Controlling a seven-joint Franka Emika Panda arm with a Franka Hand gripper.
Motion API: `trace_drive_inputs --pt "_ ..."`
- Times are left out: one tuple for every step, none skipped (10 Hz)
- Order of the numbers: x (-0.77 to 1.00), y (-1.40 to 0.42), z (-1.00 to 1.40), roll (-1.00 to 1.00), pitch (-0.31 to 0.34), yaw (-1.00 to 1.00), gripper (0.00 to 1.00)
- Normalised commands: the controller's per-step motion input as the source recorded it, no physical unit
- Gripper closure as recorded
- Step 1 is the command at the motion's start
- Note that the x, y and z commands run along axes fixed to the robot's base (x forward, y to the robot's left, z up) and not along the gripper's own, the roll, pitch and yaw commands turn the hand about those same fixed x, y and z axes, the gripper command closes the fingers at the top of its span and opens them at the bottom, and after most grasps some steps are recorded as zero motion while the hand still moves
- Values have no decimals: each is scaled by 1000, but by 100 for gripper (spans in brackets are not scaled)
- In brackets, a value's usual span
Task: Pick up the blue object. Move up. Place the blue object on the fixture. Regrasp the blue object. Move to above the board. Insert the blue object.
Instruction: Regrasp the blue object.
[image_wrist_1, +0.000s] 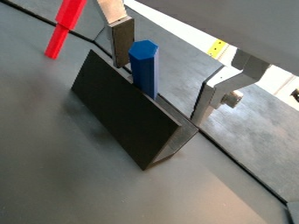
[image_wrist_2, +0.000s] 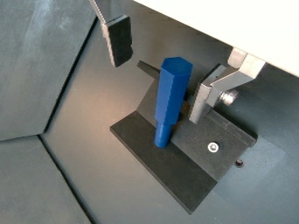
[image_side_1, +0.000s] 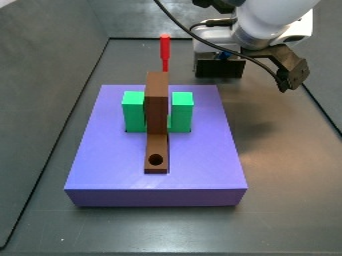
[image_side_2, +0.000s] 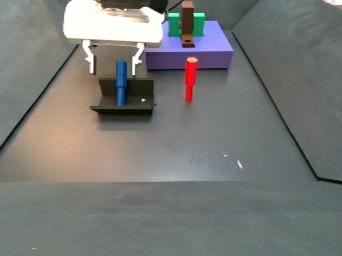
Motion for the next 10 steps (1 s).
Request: trace_drive_inputs --pt "0 0 0 0 0 0 100" --pt "0 0 0 0 0 0 100" --pt "0 0 0 0 0 0 100" --pt "0 0 0 0 0 0 100" --pt "0 0 0 0 0 0 100" --pt "0 0 0 0 0 0 100" --pt "0 0 0 0 0 0 100" --pt "0 0 0 0 0 0 100" --pt "0 0 0 0 0 0 100" --pt "0 0 0 0 0 0 100"
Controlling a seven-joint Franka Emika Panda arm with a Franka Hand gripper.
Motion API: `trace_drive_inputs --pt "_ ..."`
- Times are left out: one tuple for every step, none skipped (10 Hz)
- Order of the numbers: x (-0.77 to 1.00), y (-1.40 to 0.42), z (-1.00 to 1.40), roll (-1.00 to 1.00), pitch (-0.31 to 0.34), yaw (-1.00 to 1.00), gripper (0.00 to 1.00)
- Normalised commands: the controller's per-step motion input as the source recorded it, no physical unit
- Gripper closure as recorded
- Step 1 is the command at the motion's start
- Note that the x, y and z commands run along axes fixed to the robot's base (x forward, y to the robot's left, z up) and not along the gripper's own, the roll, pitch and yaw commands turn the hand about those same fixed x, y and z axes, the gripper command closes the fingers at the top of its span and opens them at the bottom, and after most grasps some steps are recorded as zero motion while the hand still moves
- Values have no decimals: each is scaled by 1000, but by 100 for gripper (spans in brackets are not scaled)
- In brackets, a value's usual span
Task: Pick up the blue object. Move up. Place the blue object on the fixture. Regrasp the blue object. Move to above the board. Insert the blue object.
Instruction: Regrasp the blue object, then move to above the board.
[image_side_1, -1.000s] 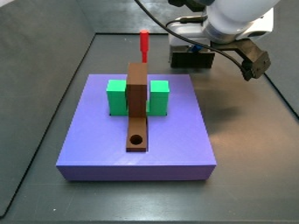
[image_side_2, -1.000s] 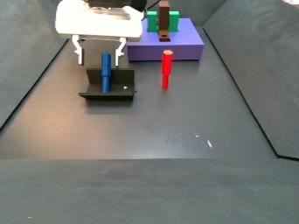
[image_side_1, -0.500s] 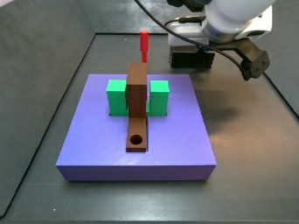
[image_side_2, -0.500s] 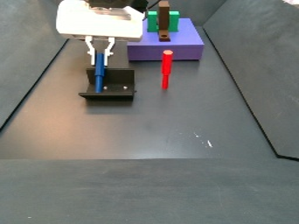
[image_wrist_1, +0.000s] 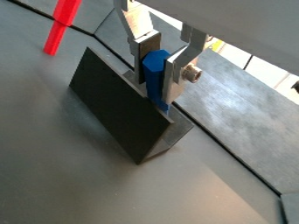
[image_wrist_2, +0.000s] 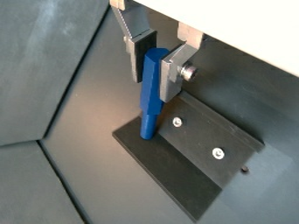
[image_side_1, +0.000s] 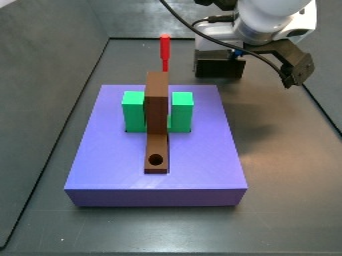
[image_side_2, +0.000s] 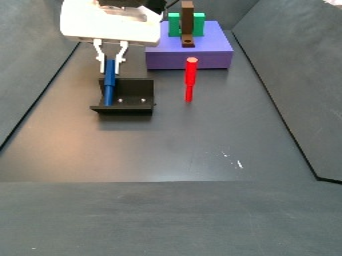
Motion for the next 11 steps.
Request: trace_drive_inputs --pt "0 0 0 0 0 0 100" --pt "0 0 0 0 0 0 100" --pt "0 0 0 0 0 0 100" --pt "0 0 0 0 0 0 100" --pt "0 0 0 0 0 0 100" --pt "0 0 0 0 0 0 100" --pt "0 0 1400 0 0 0 100" --pt "0 -15 1400 -49 46 18 100" --pt "-18 -19 1400 -79 76 -2 100" --pt "13 -9 1400 -41 69 19 100" --pt "18 -17 1400 -11 83 26 100"
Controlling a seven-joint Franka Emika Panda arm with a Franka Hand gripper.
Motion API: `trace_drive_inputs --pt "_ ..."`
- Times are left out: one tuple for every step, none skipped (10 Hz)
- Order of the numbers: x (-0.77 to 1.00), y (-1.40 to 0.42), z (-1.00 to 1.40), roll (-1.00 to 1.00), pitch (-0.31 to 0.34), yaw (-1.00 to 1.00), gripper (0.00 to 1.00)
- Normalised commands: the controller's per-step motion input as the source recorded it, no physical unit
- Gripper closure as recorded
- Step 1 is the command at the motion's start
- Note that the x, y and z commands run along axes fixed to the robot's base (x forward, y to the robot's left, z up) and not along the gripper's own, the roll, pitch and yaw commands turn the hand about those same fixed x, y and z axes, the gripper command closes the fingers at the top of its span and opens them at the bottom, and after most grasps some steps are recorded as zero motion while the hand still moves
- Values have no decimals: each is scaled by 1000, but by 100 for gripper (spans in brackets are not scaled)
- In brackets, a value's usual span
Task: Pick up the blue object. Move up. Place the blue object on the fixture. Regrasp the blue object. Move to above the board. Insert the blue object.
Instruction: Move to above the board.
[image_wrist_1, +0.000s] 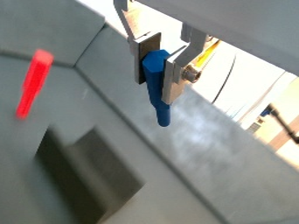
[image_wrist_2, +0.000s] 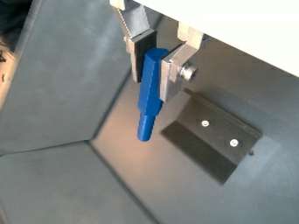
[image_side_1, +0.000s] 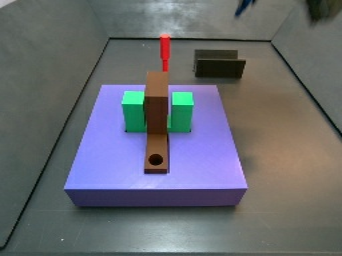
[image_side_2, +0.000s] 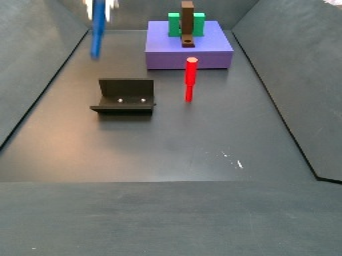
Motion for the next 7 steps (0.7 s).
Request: trace_drive_inputs --pt "31 -32 1400 -5 80 33 100" --pt "45 -24 1400 -19 85 33 100" --pt "32 -10 626 -7 81 30 100" --pt "54 -23 253 -1 79 43 100" --pt "52 -15 185 -4 92 41 100" --pt "-1181 -1400 290 -1000 201 -96 100" --pt "-1193 -1400 268 -1000 202 -95 100"
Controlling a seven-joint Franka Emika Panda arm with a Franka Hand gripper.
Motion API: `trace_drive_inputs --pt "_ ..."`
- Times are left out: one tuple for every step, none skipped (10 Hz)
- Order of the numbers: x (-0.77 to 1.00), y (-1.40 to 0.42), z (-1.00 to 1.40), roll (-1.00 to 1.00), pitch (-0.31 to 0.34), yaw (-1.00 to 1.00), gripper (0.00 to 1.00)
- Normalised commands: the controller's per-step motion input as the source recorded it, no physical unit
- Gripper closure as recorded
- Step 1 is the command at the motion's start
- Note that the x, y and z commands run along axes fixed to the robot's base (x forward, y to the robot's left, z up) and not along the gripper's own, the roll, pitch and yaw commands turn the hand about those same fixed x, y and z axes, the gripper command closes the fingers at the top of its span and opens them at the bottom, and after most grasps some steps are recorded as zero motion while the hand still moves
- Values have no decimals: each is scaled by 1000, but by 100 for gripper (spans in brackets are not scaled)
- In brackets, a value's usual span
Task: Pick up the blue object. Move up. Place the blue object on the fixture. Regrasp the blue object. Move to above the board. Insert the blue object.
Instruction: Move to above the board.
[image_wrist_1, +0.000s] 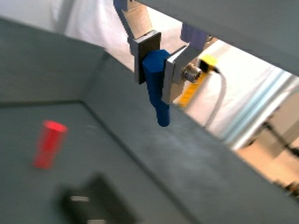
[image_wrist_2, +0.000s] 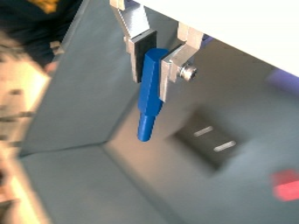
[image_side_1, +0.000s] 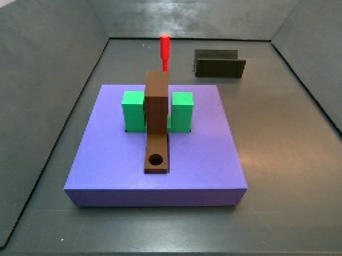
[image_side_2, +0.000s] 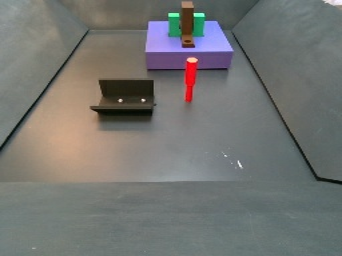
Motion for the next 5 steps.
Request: trace_drive_inputs --pt "-1289 -1400 293 -1000 159 -75 100" --pt "-1324 -1400 258 -1000 161 -61 100" --pt "-1311 -1400 257 -1000 166 -46 100" --pt "-1296 -1400 247 -1000 171 -34 100" --pt "-533 -516 96 -1000 146 -13 100"
